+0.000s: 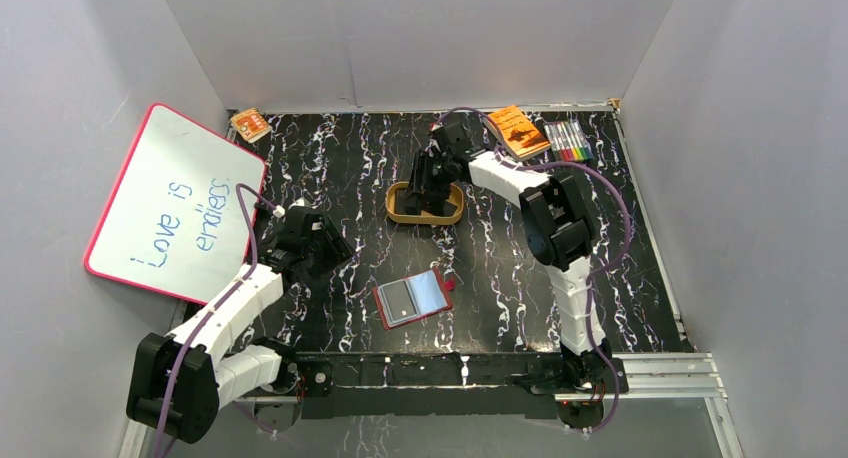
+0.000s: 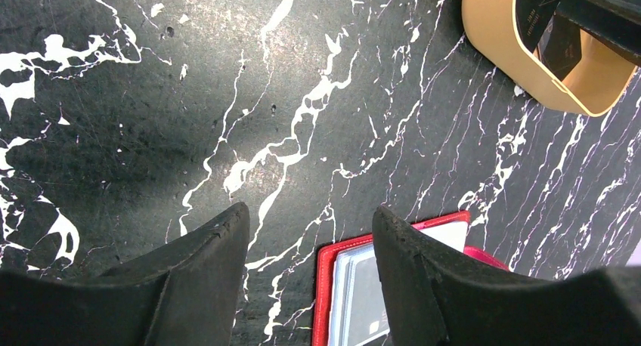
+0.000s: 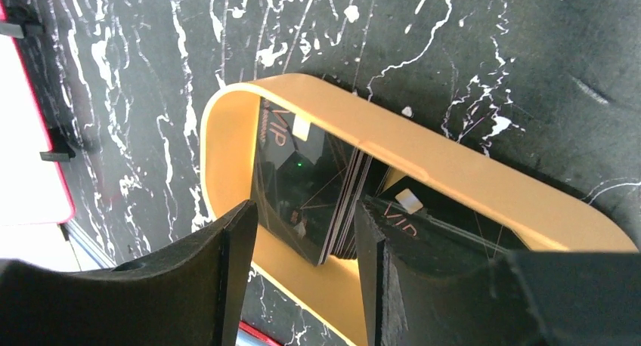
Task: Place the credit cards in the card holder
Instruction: Pick up the credit card from the storage box.
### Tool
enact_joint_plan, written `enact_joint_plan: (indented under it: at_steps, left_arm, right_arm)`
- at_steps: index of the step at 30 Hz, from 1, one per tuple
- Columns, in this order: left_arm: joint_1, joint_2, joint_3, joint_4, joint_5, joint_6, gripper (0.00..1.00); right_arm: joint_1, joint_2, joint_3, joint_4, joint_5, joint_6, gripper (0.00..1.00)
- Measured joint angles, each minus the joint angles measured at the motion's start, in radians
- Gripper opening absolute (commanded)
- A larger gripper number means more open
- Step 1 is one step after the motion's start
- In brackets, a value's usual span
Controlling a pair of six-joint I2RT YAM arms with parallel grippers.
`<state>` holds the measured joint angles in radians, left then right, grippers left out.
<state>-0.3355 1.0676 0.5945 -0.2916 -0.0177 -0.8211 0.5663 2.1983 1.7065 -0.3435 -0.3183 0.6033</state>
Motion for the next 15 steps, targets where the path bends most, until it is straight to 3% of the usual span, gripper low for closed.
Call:
enact_joint_plan:
  at_steps: [8,15]
  left_arm:
    - [0.000,0.011,0.000,0.000,0.000,-0.002,0.56]
    - [0.000,0.011,0.000,-0.002,0.000,-0.002,0.55]
  right_arm:
    - [0.011,0.042,0.034,-0.045,0.031,0.003,0.49]
    - [0.012,0.045,0.034,-0.058,0.047,0.005,0.33]
